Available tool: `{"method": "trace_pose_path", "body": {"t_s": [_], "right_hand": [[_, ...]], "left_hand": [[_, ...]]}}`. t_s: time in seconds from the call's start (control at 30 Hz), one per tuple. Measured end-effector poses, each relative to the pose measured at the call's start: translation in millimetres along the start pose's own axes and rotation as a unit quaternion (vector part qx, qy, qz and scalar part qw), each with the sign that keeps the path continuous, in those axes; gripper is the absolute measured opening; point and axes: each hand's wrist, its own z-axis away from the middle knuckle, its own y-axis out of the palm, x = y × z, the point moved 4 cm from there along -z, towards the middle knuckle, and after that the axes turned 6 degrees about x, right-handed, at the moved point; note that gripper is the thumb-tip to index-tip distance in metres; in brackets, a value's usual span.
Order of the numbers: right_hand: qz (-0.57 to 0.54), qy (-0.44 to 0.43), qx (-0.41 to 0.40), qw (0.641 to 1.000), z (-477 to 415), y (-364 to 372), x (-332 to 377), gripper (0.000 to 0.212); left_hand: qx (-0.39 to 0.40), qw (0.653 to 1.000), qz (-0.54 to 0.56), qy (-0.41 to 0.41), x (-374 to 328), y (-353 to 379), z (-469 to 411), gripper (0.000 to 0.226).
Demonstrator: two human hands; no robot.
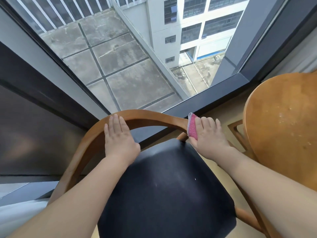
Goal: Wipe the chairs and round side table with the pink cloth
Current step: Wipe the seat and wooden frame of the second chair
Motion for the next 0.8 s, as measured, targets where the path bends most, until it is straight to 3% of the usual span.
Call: {"method": "trace_pose_path", "body": {"t_s": [0.17, 0.33, 0.47, 0.8], "right_hand": [[-0.035, -0.043, 0.008, 0.998, -8, -7, 2, 0.076], [-0.067, -0.069, -0.008, 0.995, -10, -8, -1, 0.073], [-0.058, -0.067, -0.031, 0.996, -6, -3, -5, 0.073], [-0.085, 0.044, -0.022, 0.995, 55, 20, -40, 0.083]], "left_hand": [[-0.031, 0.982, -0.015, 0.188, -55, -2, -5, 0.083], [0.025, 0.950, -0.020, 0.310, -100, 11, -11, 0.080], [0.070, 0.940, -0.041, 0.332, -112, 24, -18, 0.082], [0.084, 0.939, -0.054, 0.330, -113, 29, -24, 0.088]]}}
